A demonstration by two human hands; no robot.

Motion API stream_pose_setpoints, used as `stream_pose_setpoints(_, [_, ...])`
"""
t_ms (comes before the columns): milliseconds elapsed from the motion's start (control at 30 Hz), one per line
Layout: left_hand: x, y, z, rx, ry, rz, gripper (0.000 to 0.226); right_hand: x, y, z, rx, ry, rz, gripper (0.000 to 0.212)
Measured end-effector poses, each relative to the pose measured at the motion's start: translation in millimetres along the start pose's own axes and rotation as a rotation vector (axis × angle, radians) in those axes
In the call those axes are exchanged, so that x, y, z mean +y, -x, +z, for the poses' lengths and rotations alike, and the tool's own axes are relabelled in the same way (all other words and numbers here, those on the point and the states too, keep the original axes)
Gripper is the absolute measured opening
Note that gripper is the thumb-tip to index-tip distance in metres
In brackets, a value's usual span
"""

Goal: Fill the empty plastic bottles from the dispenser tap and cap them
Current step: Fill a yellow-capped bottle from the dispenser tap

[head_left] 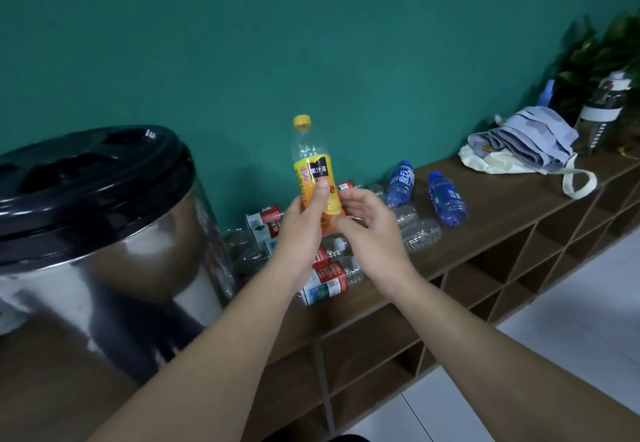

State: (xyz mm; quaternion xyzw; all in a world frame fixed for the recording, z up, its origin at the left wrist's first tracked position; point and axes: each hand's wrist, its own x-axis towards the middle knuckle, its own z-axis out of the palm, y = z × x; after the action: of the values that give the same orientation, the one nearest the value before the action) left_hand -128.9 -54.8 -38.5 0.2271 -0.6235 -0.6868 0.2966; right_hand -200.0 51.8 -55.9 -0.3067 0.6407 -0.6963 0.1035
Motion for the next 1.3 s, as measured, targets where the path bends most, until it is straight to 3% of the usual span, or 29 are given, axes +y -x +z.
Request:
stream_pose_setpoints(67, [12, 30, -16, -0.018, -0.019, 0.02, 0.049, -17, 14, 2, -0.006, -0.038, -0.026, 0.012])
stream_pose_setpoints(300, [38, 136, -70, -0.118, -0.114, 0.074, 0.042, -87, 59, 39, -0.114, -0.1, -0.045, 0.035])
stream_pose_setpoints(467, [54, 191, -114, -0.15, -0.202, 0.048, 0.041, -121, 101, 70, -0.247, -0.031, -0.102, 0.032])
stream_pose_setpoints(567, [62, 208, -140, -0.139, -0.233, 0.113, 0.056, -134, 125, 81, -0.345, -0.007, -0.17, 0.032])
stream_pose_setpoints(767, [82, 239, -177, -0.019, -0.201, 0.231, 0.061, -165, 151, 111, -0.448, 0.296, -0.348, 0.026])
stream_pose_setpoints(867, [82, 252, -189, 0.051, -0.33, 0.272, 0.065, -187, 155, 126, -0.354, 0.406, -0.445, 0.048])
stream_pose_setpoints(967, [78, 261, -195, 0.127, -0.45, 0.292, 0.059, -201, 155, 140, -0.318, 0.712, -0.548, 0.072])
stream_pose_setpoints(1133, [77, 267, -204, 0.258, -0.585, 0.288, 0.062, -210, 156, 152, -0.362, 1.116, -0.615, 0.088])
stream_pose_setpoints(1233, [76, 271, -208, 0.239, -0.557, 0.294, 0.051, -211, 159, 153, -0.445, 1.026, -0.661, 0.076])
stream_pose_setpoints(1300, [77, 271, -216, 0.115, -0.497, 0.306, 0.048, -208, 157, 150, -0.556, 0.918, -0.7, 0.07])
